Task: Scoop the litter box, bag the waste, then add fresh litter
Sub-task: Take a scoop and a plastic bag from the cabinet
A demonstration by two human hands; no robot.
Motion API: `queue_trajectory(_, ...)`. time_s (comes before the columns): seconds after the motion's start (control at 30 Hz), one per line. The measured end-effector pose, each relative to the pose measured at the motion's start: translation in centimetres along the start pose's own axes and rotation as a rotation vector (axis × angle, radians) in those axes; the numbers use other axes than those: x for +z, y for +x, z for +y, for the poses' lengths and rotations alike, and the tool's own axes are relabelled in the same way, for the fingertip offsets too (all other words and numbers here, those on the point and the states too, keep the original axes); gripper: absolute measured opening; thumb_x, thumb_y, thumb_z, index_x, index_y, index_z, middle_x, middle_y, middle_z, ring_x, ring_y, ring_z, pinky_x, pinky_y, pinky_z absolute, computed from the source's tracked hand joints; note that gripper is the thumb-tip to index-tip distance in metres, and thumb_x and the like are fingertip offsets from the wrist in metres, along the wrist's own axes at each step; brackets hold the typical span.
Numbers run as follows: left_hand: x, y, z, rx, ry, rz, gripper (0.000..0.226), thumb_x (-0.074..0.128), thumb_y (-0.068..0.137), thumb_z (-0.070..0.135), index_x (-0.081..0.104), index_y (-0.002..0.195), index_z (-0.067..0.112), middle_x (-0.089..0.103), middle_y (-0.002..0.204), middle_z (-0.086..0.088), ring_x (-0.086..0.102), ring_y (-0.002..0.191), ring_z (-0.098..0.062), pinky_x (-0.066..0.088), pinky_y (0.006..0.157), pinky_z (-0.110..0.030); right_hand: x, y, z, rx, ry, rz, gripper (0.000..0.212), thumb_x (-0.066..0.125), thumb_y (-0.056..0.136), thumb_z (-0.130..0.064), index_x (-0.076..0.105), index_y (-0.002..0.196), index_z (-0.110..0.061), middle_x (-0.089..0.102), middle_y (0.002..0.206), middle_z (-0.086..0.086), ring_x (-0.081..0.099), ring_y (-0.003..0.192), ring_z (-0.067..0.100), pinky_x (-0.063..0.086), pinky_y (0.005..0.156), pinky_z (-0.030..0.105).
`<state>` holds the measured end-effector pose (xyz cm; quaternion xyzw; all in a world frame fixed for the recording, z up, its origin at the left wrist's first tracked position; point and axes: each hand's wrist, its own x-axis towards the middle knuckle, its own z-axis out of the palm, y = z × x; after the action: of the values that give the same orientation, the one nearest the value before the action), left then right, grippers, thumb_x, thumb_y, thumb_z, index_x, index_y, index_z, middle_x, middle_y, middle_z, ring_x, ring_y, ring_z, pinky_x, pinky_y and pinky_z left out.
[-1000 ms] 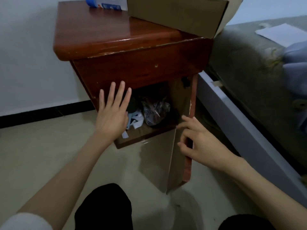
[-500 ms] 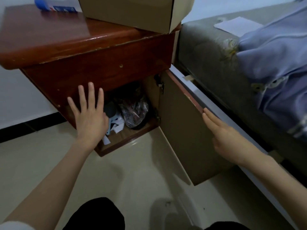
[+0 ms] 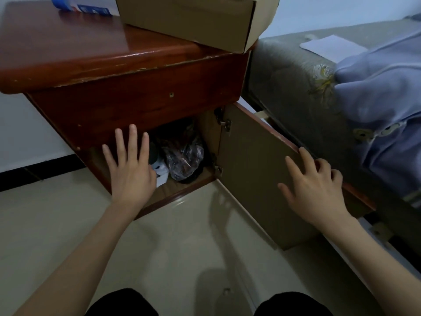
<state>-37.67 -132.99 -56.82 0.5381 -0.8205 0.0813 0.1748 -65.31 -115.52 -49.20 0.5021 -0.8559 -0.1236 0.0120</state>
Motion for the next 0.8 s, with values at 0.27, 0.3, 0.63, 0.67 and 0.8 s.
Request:
queue_trajectory(0.27, 0.1, 0.1, -0.2, -0.001, -0.020, 0.026, 0.076, 0.060, 0.082, 0.014, 0.019, 0.146, 0.009, 0.004, 0.156, -0.014, -0.004, 0.142, -0.035, 0.002, 0.110, -0.061, 0.4, 2.2, -0.3, 0.089, 0.026, 0.028, 0.073, 0.040, 0.090, -0.058, 0.011, 0.149, -0.028, 0.000, 0.158, 0.008, 0.008, 0.145, 0.033, 0.016, 0.114, 0.054)
queue_trajectory(0.3, 0.2, 0.0, -0.2, 0.005, -0.014, 0.036, 0.076, 0.060, 0.082, 0.014, 0.020, 0.146, 0.009, 0.006, 0.155, -0.015, -0.003, 0.142, -0.035, 0.003, 0.110, -0.061, 0.4, 2.4, -0.4, 0.094, 0.050, 0.038, 0.072, 0.040, 0.090, -0.057, 0.012, 0.150, -0.028, 0.000, 0.158, 0.008, 0.006, 0.145, 0.032, 0.014, 0.115, 0.054)
queue_trajectory(0.63, 8.8, -3.3, -1.7, 0.099, -0.012, -0.076, 0.065, 0.047, 0.079, 0.024, 0.033, 0.141, 0.010, 0.029, 0.149, -0.017, 0.021, 0.139, -0.035, 0.024, 0.109, -0.056, 5.7, 6.1, -11.9, -0.489, 0.271, 0.082, 0.064, 0.033, 0.097, -0.048, 0.012, 0.151, -0.022, 0.008, 0.159, 0.005, 0.007, 0.147, 0.024, 0.008, 0.118, 0.040)
queue_trajectory(0.67, 10.2, -3.7, -2.1, 0.095, -0.018, -0.115, 0.065, 0.051, 0.077, 0.022, 0.036, 0.139, 0.009, 0.033, 0.147, -0.018, 0.026, 0.137, -0.037, 0.028, 0.107, -0.055, 7.1, 7.1, -13.4, -0.523, 0.276, 0.054, 0.063, 0.033, 0.098, -0.046, 0.013, 0.151, -0.020, 0.011, 0.158, 0.005, 0.010, 0.146, 0.024, 0.011, 0.118, 0.040)
queue_trajectory(0.8, 15.1, -4.4, -3.6, -0.072, -0.073, -0.279, 0.070, 0.057, 0.080, 0.012, 0.028, 0.143, 0.008, 0.025, 0.151, -0.016, 0.017, 0.142, -0.033, 0.022, 0.111, -0.048, 12.8, 12.0, -18.9, -0.545, 0.301, -0.057, 0.061, 0.041, 0.096, -0.040, 0.020, 0.148, -0.015, 0.028, 0.151, 0.007, 0.025, 0.139, 0.026, 0.027, 0.110, 0.040)
